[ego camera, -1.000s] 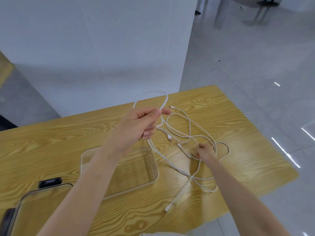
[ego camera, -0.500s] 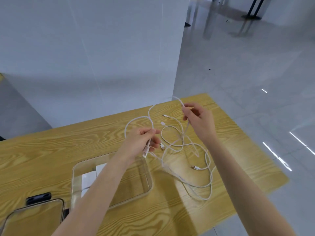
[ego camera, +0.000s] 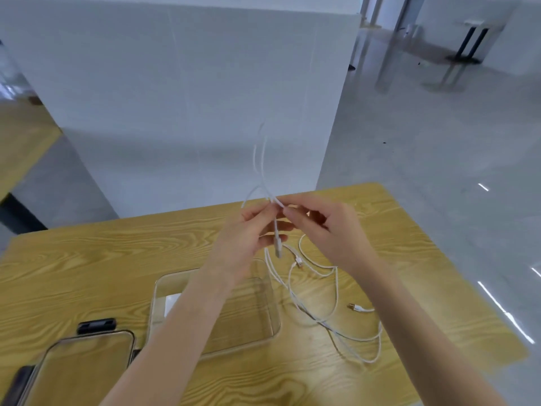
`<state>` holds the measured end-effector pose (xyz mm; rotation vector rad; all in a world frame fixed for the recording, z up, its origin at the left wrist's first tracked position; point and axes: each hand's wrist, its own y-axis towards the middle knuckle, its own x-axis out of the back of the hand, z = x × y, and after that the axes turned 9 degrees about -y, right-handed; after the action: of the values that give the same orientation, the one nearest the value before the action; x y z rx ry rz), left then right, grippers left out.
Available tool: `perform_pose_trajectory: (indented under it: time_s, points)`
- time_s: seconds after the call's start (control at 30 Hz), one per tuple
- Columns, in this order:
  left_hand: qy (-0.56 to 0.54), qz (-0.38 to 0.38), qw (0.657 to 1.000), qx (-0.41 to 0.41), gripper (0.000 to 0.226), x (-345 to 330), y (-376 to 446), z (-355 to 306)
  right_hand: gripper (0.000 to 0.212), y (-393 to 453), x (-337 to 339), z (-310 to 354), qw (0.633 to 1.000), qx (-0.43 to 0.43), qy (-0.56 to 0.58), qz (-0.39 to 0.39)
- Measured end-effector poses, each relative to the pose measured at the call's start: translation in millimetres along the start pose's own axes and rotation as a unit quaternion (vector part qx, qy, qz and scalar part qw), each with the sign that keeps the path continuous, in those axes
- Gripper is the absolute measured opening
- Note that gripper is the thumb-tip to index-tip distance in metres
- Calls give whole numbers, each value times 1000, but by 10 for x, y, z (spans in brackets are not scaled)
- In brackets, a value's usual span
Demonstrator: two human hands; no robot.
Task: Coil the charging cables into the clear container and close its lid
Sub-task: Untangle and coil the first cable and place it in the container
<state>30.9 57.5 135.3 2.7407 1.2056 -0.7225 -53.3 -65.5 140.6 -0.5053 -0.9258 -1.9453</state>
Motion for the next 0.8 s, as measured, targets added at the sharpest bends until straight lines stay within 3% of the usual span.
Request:
perform_pose_trajectory:
  time_s: [0.07,0.2,0.33,0.4,0.47,0.53,0.63,0.73,0.8]
  points:
    - [43,-16,999,-6,21,132,-85,-17,15,-30,-112,-22,1000,-6,-25,4]
    - [135,-75,988,24,21,518,-259,4,18,-97,-396,-294,975,1,-222,22]
    - [184,-110,975,54,30,859,-482,35,19,-206,-714,-515,954,-22,-266,138]
    - [221,-109,968,49,32,962,-594,26,23,-223,-824,-501,913,-41,-338,226]
    - [231,-105,966,43,34,1006,-686,-8,32,-191,-886,-390,899,-44,-367,237]
    - [211,-101,972,34,35,1018,-748,-63,50,-120,-931,-235,934,-23,-301,189]
    - [184,-79,980,6,34,966,-819,-168,57,12,-988,93,986,26,-95,138]
    - [130,-24,991,-10,35,860,-871,-296,66,111,-1054,398,980,19,108,169]
    - [51,9,999,2,35,803,-880,-354,70,173,-1165,481,963,-5,183,196]
